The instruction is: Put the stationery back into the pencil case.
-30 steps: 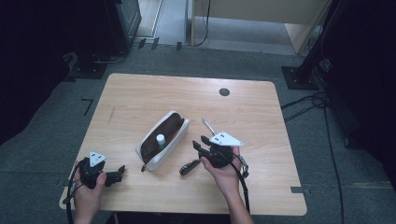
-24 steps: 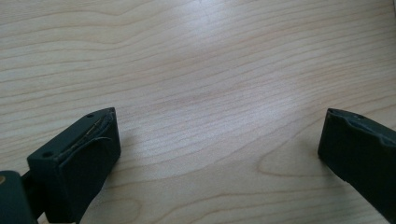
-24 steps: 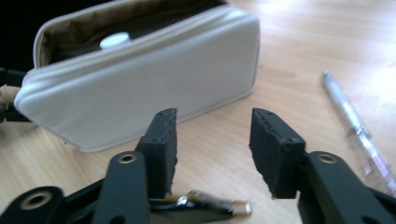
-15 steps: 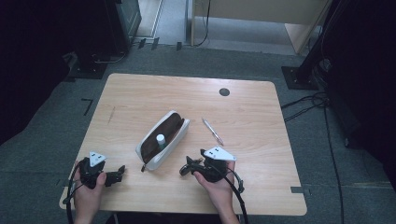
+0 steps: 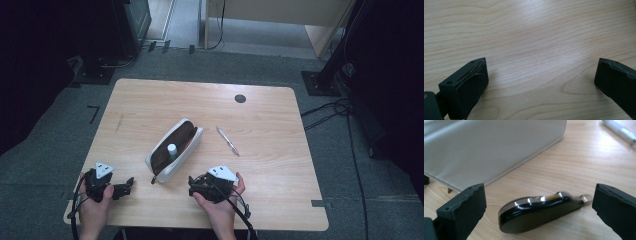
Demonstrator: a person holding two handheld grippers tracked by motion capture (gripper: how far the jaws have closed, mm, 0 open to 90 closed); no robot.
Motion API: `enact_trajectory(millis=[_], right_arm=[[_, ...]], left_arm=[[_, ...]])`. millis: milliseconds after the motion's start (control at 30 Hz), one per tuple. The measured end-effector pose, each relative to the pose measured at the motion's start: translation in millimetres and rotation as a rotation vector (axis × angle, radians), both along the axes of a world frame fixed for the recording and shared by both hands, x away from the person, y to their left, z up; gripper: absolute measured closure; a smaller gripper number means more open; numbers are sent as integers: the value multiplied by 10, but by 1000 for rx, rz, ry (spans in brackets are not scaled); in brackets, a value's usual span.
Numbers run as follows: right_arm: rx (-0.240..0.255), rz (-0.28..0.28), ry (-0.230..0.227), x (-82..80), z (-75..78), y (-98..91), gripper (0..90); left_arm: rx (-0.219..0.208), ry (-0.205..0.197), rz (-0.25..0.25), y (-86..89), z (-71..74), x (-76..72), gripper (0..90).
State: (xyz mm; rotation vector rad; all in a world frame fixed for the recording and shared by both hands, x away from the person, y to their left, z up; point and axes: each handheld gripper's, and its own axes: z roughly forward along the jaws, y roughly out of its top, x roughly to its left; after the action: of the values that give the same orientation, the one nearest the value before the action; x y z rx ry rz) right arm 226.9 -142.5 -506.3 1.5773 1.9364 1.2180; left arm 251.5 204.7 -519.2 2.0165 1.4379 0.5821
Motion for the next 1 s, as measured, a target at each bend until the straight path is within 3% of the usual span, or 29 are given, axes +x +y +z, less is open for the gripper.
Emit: enact_trajectory(millis=[333,767,1000], right_arm=[[-56,-23,67,-16,-133,147,0],[-94,-25,51,-95,-142,-49,280],[-82,-35,46,-120,-151,-175,442]], left_arm=[[1,0,-1,1,0,0,0],[0,0,0,0,0,0,0],[1,1,-1,1,1,0,0]])
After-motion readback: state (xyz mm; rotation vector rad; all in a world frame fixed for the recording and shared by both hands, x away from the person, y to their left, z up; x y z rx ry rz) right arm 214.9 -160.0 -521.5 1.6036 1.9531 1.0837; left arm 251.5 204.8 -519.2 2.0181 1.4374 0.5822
